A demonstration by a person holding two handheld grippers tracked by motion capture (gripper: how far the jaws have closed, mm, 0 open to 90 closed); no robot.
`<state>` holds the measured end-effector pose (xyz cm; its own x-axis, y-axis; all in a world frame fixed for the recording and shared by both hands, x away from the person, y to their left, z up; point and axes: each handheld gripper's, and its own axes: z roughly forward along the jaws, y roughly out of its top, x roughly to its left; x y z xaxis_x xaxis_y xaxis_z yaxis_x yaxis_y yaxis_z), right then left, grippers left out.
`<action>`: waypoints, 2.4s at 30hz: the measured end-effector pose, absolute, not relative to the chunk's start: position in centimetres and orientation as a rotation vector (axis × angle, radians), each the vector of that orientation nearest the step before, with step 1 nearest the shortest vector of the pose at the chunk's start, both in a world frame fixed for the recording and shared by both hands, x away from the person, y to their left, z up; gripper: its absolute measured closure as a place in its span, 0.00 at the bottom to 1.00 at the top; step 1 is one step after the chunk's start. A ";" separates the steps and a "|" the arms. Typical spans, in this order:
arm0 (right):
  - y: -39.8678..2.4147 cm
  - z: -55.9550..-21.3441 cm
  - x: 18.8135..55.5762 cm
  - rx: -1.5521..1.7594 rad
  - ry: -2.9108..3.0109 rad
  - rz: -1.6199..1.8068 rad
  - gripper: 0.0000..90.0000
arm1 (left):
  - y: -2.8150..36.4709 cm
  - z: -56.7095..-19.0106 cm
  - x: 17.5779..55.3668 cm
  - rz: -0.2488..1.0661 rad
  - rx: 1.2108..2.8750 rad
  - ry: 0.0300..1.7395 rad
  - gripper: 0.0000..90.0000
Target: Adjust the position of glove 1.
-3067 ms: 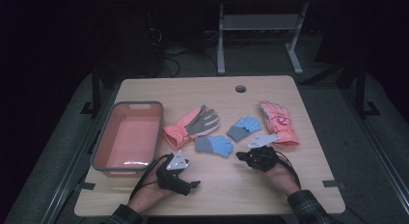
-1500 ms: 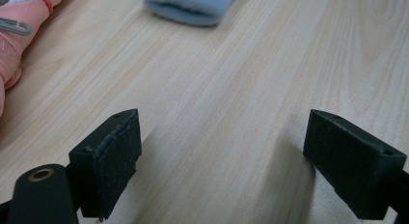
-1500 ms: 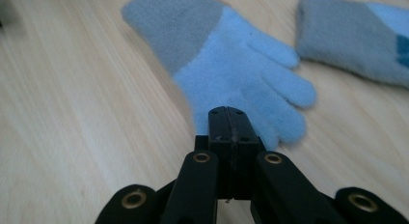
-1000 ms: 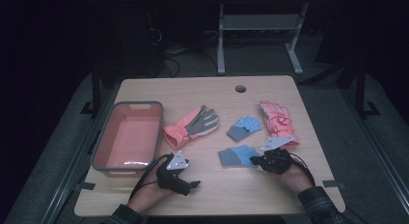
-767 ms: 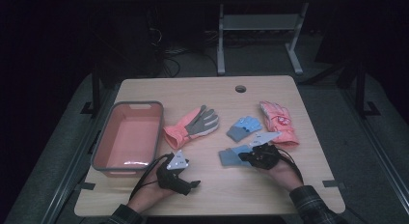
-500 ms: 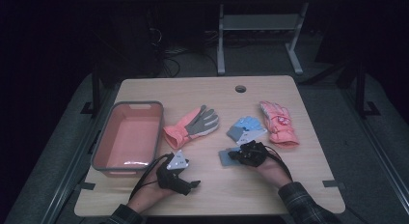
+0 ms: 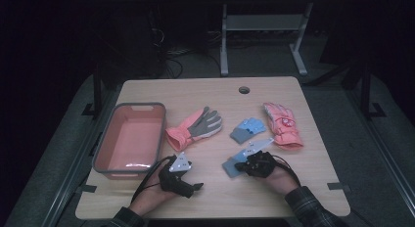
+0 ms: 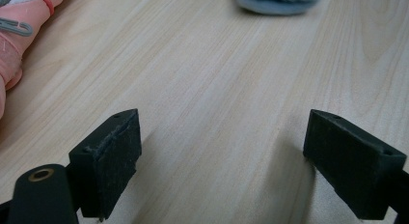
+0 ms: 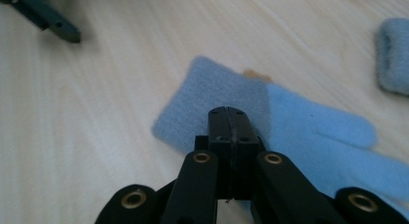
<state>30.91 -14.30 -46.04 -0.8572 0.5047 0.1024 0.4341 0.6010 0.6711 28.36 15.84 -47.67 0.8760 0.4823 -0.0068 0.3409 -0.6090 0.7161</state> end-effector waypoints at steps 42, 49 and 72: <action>-21.9 -45.5 28.0 0.959 2.573 1.108 0.68 | 15.8 -47.7 28.4 0.252 2.277 0.592 0.14; -24.8 -46.9 28.1 1.029 2.502 1.103 0.45 | 15.7 -47.7 28.6 0.250 2.275 0.588 0.14; -24.6 -48.1 28.5 1.032 2.456 1.087 0.19 | 12.5 -45.1 31.1 0.170 2.276 0.654 0.55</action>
